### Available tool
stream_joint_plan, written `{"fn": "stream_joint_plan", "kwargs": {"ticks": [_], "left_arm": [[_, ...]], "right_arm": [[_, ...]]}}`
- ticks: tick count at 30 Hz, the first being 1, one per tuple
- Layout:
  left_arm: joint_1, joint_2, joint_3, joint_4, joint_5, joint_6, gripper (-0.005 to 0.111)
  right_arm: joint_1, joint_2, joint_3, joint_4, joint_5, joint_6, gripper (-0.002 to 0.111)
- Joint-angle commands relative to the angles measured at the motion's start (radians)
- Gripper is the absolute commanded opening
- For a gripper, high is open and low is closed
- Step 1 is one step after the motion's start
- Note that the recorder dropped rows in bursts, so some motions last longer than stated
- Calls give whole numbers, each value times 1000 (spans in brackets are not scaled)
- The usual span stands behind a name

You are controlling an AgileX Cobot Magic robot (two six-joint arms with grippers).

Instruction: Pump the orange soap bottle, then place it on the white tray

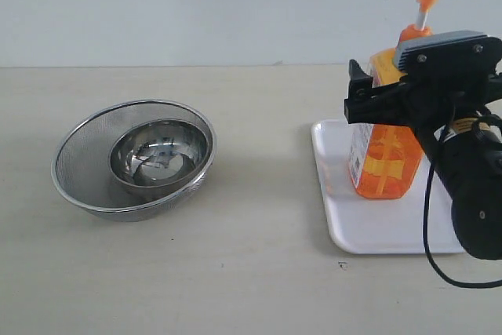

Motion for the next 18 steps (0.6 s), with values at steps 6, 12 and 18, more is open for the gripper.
{"fn": "stream_joint_plan", "kwargs": {"ticks": [6,12,18], "left_arm": [[2,-6,7,0,-13,-10,5],[2,-6,7,0,-13,-10,5],[2,-6,7,0,-13,-10,5]], "right_arm": [[-2,-127,-2,-3,100,-89,105],[-2,-175,-2,-37,125,-91,105],[-2,-232,-2,-62,151,-97,105]]}}
